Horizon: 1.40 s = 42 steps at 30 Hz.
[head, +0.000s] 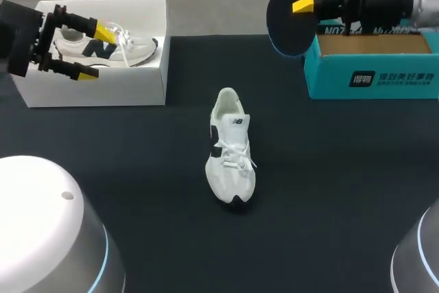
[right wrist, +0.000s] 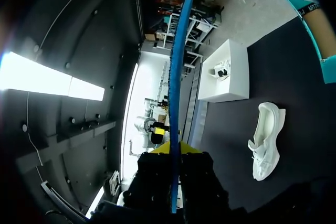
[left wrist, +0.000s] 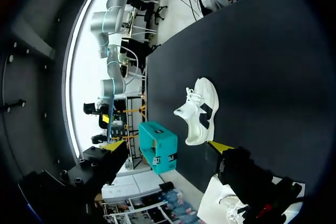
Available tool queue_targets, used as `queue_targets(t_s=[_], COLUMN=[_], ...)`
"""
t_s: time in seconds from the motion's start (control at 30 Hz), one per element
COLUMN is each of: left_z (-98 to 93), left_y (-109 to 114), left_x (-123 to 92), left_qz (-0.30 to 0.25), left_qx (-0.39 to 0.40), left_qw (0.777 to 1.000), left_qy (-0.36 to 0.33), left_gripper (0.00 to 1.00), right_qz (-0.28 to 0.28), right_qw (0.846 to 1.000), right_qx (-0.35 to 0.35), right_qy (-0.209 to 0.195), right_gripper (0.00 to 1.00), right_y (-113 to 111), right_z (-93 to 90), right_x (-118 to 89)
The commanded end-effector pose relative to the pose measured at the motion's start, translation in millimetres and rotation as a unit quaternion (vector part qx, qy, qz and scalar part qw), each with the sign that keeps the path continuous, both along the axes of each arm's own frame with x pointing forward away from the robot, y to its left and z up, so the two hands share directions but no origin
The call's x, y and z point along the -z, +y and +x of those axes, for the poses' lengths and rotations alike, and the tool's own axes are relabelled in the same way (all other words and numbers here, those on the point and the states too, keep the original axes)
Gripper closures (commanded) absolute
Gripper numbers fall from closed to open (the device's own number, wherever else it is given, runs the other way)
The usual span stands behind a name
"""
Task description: Take the shoe out of the shoebox, open the shoe tongue, remove and reinsert the insole, then place the shoe into the shoebox
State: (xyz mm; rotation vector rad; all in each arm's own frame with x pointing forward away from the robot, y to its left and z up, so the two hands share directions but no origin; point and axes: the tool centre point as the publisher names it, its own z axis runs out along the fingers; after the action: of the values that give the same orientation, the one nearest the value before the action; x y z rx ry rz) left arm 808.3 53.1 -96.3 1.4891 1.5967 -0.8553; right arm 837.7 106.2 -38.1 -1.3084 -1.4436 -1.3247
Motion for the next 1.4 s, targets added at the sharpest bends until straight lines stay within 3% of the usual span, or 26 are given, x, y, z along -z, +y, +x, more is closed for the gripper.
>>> queue_targets(t_s=[0.03,0.2,0.6,1.23,1.4], left_z=[33.3,56.7,93.6,102.7,102.7], left_y=[19.8,36.0,55.6,50.5,50.5], left_x=[3.2,10.7,30.2,27.5,27.5], left_qz=[0.003,0.01,0.015,0.015,0.015], left_qx=[0.039,0.059,0.092,0.088,0.088], left_qw=[0.999,0.998,0.995,0.996,0.996], left_qy=[0.017,0.026,0.028,0.028,0.028], left_gripper=[0.0,0.0,0.0,0.0,0.0], right_qz=[-0.003,-0.005,-0.01,-0.02,-0.031], right_qw=[0.999,0.999,0.996,0.998,0.997], right_qx=[0.033,0.052,0.086,0.066,0.032], right_qy=[-0.001,0.001,0.0,-0.003,-0.064], right_gripper=[1.0,1.0,1.0,1.0,1.0], right_y=[0.0,4.6,12.9,29.7,36.7], right_z=[-19.2,-28.2,-42.1,-33.8,-20.0], right_x=[-1.7,-2.6,-3.0,-6.4,-14.5])
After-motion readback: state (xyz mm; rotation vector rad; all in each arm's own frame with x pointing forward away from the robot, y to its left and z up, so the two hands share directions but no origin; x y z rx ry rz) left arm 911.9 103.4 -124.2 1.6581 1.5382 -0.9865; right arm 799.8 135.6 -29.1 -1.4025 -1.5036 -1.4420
